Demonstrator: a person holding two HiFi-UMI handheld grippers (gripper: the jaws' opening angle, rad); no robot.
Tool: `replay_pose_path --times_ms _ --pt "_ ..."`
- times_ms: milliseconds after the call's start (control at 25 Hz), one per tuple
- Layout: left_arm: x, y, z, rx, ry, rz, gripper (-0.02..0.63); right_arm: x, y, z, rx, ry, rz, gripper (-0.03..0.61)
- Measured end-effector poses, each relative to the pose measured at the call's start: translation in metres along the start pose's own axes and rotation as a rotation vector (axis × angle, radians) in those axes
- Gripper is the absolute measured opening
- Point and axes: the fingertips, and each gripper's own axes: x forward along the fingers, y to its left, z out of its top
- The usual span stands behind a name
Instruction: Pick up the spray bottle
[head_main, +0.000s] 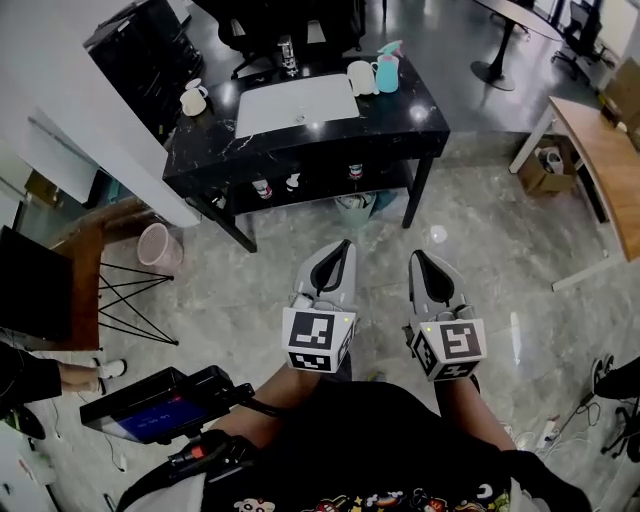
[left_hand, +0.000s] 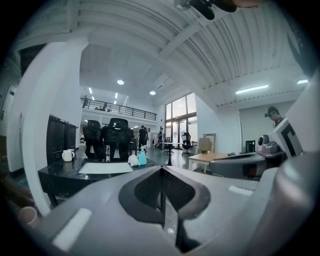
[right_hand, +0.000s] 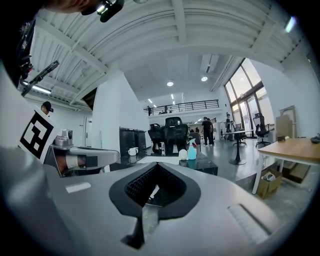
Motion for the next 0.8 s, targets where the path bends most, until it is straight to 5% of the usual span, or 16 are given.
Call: replay_pose_path --times_ms 440,800 --pt "0.128 0.132 0.038 0.027 -0.044 -0.139 0.002 0.166 0.001 0.033 -0.018 -0.030 -0.115 0.025" --pt "0.195 0.158 0.029 0.003 -0.006 -0.198 0.002 0.230 -0.028 0.034 -0.013 -0.006 -0.161 0.025"
